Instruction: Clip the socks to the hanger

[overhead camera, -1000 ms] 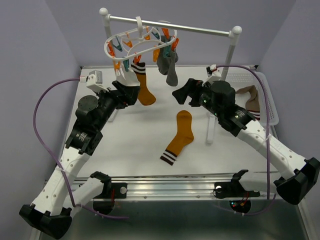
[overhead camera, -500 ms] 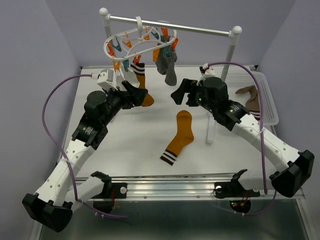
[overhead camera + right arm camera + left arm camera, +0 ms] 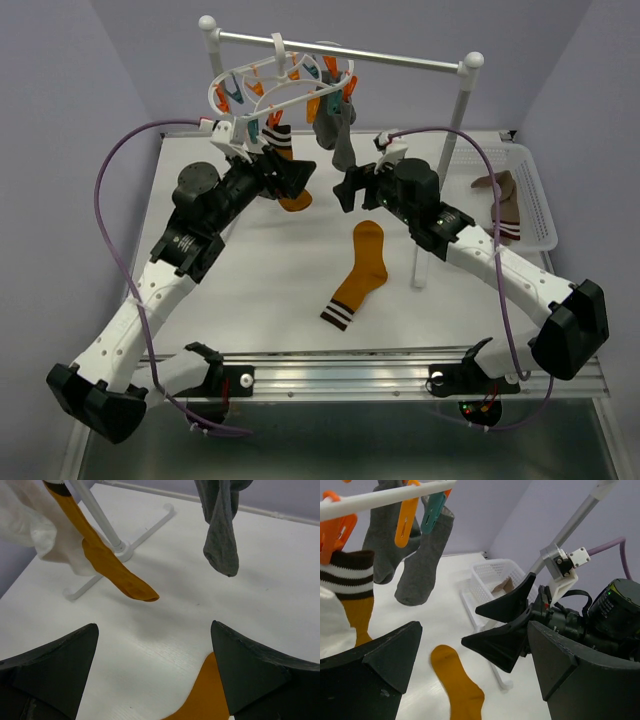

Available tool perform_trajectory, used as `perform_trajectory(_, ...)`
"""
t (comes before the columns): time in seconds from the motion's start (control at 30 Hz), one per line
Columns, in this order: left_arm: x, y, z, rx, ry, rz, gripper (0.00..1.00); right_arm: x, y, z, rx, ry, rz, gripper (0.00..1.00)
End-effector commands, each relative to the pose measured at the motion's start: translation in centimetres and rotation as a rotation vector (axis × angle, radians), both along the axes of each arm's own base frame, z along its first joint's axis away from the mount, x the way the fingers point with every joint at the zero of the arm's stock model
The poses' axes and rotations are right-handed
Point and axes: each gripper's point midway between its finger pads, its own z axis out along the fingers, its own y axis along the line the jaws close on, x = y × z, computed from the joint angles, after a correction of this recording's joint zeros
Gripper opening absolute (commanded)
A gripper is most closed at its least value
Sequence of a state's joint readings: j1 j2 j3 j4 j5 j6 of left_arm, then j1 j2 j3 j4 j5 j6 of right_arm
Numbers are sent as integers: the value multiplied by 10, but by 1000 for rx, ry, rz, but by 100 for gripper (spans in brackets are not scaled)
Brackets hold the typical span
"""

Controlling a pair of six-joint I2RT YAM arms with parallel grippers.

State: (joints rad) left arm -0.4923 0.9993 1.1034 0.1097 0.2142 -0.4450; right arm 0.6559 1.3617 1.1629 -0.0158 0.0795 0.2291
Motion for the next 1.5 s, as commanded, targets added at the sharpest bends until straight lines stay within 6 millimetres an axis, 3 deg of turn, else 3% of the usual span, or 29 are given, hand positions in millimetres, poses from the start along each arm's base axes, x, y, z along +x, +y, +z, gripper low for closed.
perform_trajectory(0.0, 16, -11, 43, 75, -187, -18, 99, 23, 3, 30, 1, -138, -45, 100)
perform_trajectory(0.03, 27, -18, 35, 115, -181, -29, 99, 26, 3, 26, -6, -128, -54, 100)
perform_trajectory(0.07, 29, -20, 47, 138, -209, -33, 99, 30, 0, 20, -15, -115, -82, 100)
perform_trajectory(0.13, 47, -23, 41, 191, -211, -12, 99, 33, 1, 19, -4, -109, -95, 100)
perform_trajectory(0.17, 52, -22, 52, 188, -235, 15, 99, 38, -1, 16, -10, -103, -104, 100)
perform_trajectory(0.23, 69, -26, 48, 197, -223, 39, 99, 42, 1, 22, 1, -109, -114, 100)
perform_trajectory(0.27, 76, -23, 58, 195, -232, 71, 99, 43, 0, 21, 0, -108, -117, 100)
perform_trajectory(0.3, 90, -24, 51, 208, -205, 101, 98, 44, 0, 20, 0, -106, -125, 100)
perform_trajectory(0.47, 133, -3, 53, 251, -153, 306, 84, 46, -8, 10, 6, -79, -162, 100)
perform_trajectory(0.6, 149, -11, 43, 261, -145, 308, 78, 48, -1, 3, -10, -71, -133, 100)
perform_trajectory(0.67, 153, -14, 42, 250, -138, 302, 71, 50, 1, 6, -8, -80, -125, 100)
perform_trajectory(0.87, 169, -15, 35, 209, -107, 344, 70, 49, 7, 4, -11, -77, -92, 100)
perform_trajectory(1.07, 170, -10, 28, 168, -94, 381, 72, 50, 7, -6, -15, -54, -81, 100)
perform_trajectory(1.1, 168, -5, 33, 149, -98, 400, 76, 50, 9, -7, -11, -50, -77, 100)
perform_trajectory(1.3, 155, 16, 39, 108, -89, 481, 77, 49, 12, 1, 15, -66, -63, 100)
perform_trajectory(1.47, 141, 45, 51, 91, -97, 589, 79, 56, 30, 30, 151, -120, -12, 100)
